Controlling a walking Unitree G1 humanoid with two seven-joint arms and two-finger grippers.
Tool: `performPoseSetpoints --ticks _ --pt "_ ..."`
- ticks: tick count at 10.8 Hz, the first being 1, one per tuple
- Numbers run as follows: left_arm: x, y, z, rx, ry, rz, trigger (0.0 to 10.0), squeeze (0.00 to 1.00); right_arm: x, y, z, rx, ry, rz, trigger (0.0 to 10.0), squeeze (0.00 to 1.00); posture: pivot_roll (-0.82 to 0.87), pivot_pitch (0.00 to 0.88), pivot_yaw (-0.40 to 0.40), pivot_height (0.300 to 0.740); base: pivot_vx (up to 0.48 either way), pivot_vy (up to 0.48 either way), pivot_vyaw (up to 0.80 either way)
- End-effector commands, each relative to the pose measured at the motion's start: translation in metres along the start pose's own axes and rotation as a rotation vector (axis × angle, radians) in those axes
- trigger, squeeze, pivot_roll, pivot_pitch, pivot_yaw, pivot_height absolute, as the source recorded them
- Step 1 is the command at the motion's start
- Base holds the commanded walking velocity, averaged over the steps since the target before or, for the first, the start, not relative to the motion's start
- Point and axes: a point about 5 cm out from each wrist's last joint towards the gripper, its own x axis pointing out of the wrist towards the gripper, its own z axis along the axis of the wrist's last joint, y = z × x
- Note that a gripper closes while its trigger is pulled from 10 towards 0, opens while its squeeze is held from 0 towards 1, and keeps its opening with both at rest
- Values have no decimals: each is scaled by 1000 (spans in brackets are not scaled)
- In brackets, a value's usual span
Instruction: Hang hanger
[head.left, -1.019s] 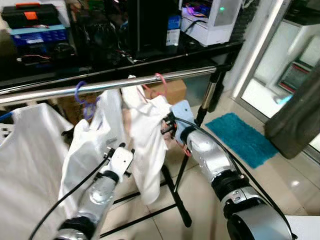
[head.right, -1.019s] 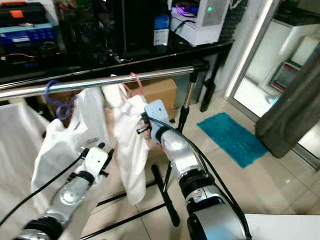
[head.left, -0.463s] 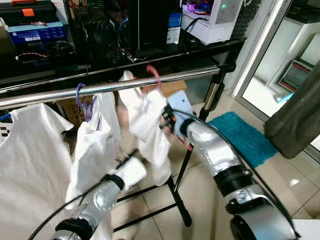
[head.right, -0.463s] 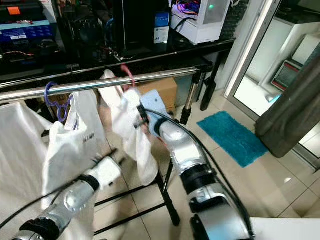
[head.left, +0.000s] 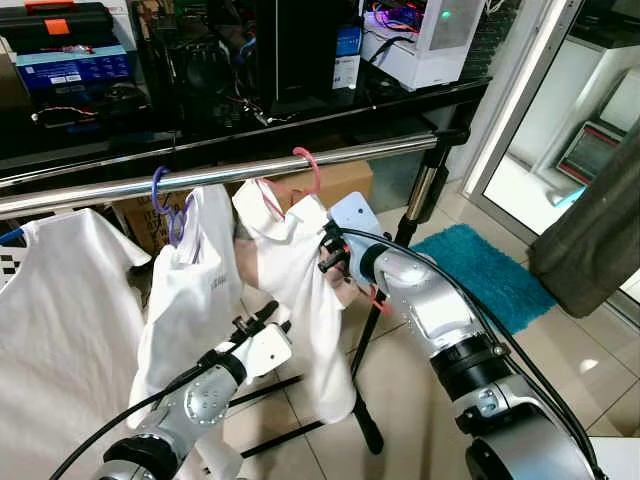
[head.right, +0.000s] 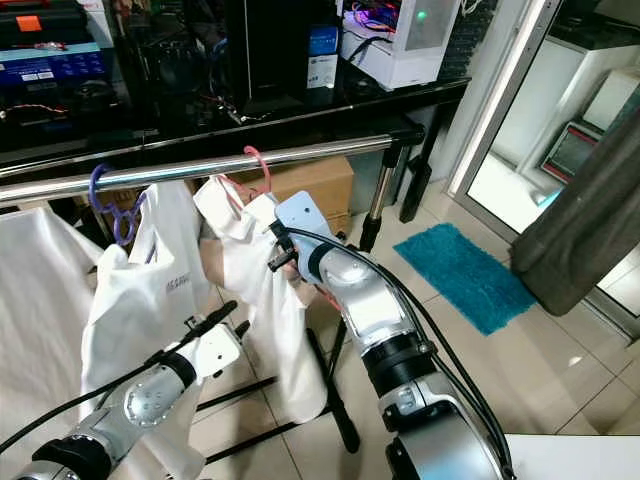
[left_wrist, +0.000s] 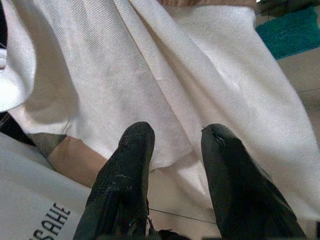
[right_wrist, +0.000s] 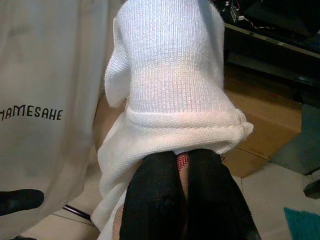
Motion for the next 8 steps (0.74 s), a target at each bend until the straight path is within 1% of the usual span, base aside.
performPoseSetpoints --ticks 1,2,3,4,5,6,8 --pt "4 2 6 22 -32 -1 10000 0 -2 0 -6 1 33 3 10000 0 162 32 -52 740 0 0 0" --pt "4 1 7 15 -33 2 10000 0 -3 1 -5 56 9 13 10000 1000 162 32 -52 740 0 0 0" --pt "4 0 7 1 -34 6 10000 0 -5 3 -8 80 22 42 10000 1000 160 32 -48 740 0 0 0" --pt "4 -2 8 -8 -37 7 10000 0 -6 4 -11 84 24 38 10000 592 158 34 -47 740 0 0 0" --pt "4 -5 9 -17 -39 5 10000 0 -8 3 -14 92 31 22 10000 576 156 37 -45 740 0 0 0" --pt "3 -7 9 -27 -39 3 10000 0 -11 2 -17 124 30 19 10000 0 154 39 -44 740 0 0 0" --pt "1 -11 7 -36 -33 -4 10000 0 -19 0 -21 127 37 9 10000 0 148 46 -41 740 0 0 0"
